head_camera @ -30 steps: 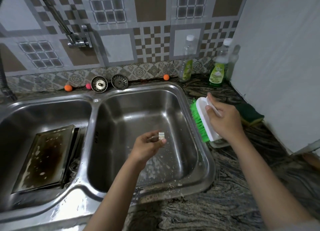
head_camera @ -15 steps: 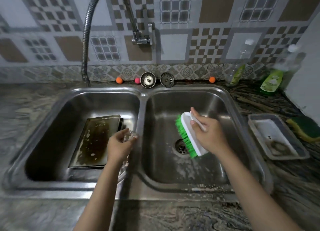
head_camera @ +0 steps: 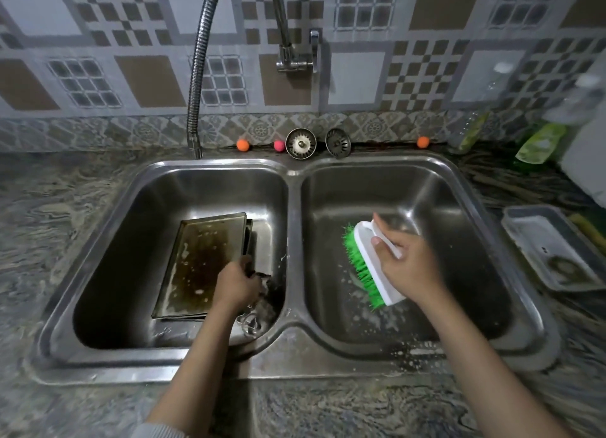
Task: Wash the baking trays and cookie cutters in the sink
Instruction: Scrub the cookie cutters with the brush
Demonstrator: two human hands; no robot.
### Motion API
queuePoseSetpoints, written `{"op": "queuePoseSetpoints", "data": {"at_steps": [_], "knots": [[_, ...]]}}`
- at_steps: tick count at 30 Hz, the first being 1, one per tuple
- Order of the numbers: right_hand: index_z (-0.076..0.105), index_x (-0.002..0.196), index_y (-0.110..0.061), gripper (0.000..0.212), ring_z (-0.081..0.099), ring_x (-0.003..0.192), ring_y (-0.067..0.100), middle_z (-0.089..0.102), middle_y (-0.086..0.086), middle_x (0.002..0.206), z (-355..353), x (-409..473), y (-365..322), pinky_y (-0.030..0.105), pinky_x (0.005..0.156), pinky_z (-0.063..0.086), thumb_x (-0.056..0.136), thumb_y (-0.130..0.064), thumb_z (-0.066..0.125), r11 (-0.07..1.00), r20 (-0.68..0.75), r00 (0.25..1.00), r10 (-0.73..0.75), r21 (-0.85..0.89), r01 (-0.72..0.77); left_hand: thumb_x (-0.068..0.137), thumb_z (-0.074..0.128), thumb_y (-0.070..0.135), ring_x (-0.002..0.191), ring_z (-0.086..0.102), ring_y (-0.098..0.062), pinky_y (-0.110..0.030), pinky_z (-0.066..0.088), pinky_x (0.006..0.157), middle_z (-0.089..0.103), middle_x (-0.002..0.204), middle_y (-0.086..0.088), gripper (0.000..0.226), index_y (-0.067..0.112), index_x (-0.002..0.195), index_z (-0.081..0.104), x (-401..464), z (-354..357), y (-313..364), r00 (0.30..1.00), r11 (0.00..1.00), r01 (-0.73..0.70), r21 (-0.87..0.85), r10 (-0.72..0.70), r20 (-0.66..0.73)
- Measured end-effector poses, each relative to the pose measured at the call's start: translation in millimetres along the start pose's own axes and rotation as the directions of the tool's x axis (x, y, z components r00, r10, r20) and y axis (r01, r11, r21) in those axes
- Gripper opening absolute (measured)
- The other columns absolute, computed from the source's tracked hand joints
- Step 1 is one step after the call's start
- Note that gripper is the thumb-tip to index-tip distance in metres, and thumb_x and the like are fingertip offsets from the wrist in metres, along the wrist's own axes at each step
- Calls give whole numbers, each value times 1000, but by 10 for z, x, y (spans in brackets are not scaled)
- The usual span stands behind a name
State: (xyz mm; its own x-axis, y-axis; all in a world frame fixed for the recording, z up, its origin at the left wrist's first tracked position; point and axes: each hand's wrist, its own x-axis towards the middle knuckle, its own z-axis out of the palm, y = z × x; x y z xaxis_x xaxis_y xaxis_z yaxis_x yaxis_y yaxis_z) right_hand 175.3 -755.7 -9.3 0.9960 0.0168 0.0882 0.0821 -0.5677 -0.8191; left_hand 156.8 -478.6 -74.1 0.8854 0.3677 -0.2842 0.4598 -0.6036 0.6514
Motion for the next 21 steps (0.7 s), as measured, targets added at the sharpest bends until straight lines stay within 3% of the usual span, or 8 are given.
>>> {"op": "queuePoseSetpoints", "data": {"at_steps": [3,6,10,12,15,18,21], "knots": [[55,131,-30,39,50,124,8,54,-14,132,-103,-47,86,18,94,37,93,-22,57,999,-19,1000,22,27,-21,88,63,23,123,51,-28,-33,43,99,55,133,-13,50,9,135,50,-139,112,320,979,985,-157,-76,145,-146],[55,131,-26,39,49,122,4,55,-13,132,-310,-110,172,16,95,36,93,-20,57,1000,-52,998,27,12,-27,88,62,35,128,44,-29,-40,38,106,49,137,-13,54,11,135,49,-195,383,576,945,953,-305,-4,302,-127],[53,132,-32,40,54,118,12,57,-9,131,-753,-183,359,19,86,40,93,-26,56,994,-118,990,73,-70,-82,93,48,49,146,11,-29,-53,9,116,11,159,-14,78,6,151,17,-188,720,721,954,908,-287,304,301,2],[53,132,-33,40,58,112,19,61,-1,128,-1025,-206,465,21,80,41,93,-28,56,981,-186,977,104,-141,-132,93,44,54,148,-3,-28,-56,5,115,-8,160,-14,88,4,152,2,-185,852,666,953,839,-288,462,299,52],[54,133,-25,42,60,106,26,64,11,123,-1390,-233,632,23,81,43,92,-24,57,963,-295,950,99,-212,-166,92,45,56,148,-7,-29,-55,6,115,-9,160,-16,92,2,151,0,-181,933,600,939,780,-307,545,340,43],[56,132,-20,42,53,119,27,59,10,131,-1652,-285,783,28,93,42,91,-23,60,946,-369,916,160,-208,-249,92,45,53,148,-6,-29,-53,6,116,-7,160,-17,89,1,151,3,-165,938,595,939,779,-308,547,343,41],[59,129,-15,41,54,120,26,60,9,130,-1818,-389,859,25,95,39,89,-21,63,934,-432,886,169,-216,-284,92,46,51,148,-4,-30,-52,5,116,-6,160,-17,88,0,151,4,-160,943,588,939,786,-309,536,341,42]]}}
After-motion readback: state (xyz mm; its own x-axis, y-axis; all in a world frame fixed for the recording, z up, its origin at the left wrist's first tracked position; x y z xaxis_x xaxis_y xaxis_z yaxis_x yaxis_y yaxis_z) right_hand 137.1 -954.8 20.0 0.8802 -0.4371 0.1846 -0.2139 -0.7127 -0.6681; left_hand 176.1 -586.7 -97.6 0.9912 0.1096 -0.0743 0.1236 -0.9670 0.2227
